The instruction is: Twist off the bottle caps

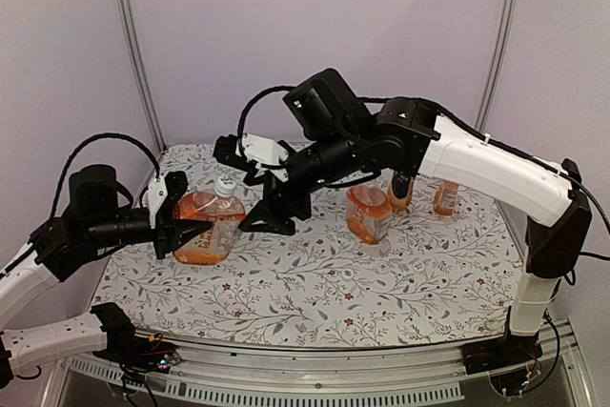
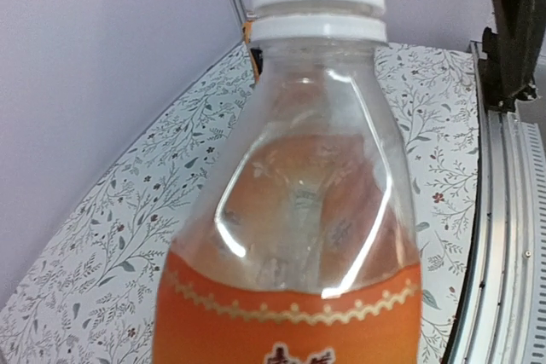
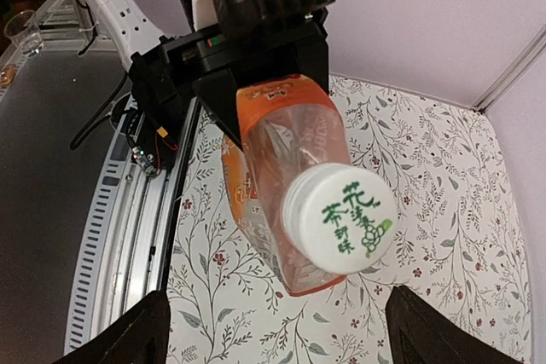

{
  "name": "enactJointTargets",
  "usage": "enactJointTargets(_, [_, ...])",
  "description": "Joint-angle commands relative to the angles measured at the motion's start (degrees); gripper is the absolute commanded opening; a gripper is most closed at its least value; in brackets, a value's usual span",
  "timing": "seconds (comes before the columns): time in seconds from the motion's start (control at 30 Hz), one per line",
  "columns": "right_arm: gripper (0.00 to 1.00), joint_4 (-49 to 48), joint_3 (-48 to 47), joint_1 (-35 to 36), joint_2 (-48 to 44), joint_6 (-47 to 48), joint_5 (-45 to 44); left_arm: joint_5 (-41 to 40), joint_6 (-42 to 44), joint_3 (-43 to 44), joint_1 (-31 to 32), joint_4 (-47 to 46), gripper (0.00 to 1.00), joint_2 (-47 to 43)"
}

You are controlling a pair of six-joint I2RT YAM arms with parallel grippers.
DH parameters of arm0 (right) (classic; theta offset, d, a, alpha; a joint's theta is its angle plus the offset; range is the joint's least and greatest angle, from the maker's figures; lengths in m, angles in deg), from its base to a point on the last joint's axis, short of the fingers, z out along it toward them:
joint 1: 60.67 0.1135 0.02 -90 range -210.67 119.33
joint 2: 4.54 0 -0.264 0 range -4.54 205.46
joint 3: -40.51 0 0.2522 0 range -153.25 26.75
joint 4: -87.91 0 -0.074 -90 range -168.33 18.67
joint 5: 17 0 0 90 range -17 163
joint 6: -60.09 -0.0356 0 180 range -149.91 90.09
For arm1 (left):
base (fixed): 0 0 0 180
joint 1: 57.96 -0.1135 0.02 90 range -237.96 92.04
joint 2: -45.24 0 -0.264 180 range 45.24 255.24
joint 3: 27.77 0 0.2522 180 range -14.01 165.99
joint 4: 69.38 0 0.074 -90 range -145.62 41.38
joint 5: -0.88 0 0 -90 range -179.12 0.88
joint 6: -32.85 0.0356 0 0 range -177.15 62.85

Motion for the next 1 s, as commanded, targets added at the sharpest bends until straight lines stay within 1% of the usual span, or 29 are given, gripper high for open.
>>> enactJointTargets(0.0, [0.86, -4.48, -3.64, -0.13, 0.53, -20.39, -6.09, -14.49, 5.94, -1.10, 0.84, -3.63, 0.30, 1.21])
enactJointTargets(0.07, [0.78, -3.89, -5.84, -0.20, 2.79, -32.39, -8.78, -19.25, 8.59, -1.43, 1.55, -5.26, 0.30, 1.84])
enactJointTargets(0.13, [0.72, -3.47, -7.06, -0.26, 4.29, -39.69, -10.36, -21.88, 10.74, -1.61, 2.10, -6.50, 0.30, 2.27])
enactJointTargets(0.3, [0.66, -3.21, -8.64, -0.58, 6.61, -50.15, -12.54, -22.45, 12.60, -2.17, 3.19, -7.17, 0.30, 2.60])
enactJointTargets(0.5, [0.60, -1.78, -11.33, -1.87, 9.46, -54.87, -11.04, -21.56, 12.34, -2.44, 3.52, -7.29, 0.31, 2.53])
enactJointTargets(0.67, [0.49, -1.69, -13.38, -1.90, 11.38, -55.02, -10.10, -21.44, 12.62, -2.51, 3.58, -7.34, 0.31, 2.90])
enactJointTargets(0.83, [0.50, -1.68, -14.49, -2.01, 11.51, -53.79, -10.76, -21.49, 12.87, -2.71, 3.67, -7.12, 0.31, 3.08])
enactJointTargets(0.87, [0.48, -1.62, -14.55, -2.01, 11.46, -53.61, -10.78, -21.46, 12.84, -2.62, 3.67, -7.15, 0.31, 3.14])
enactJointTargets(0.97, [0.30, -0.89, -14.48, -1.96, 11.42, -53.19, -10.80, -21.34, 12.74, -2.48, 3.67, -7.19, 0.31, 3.25])
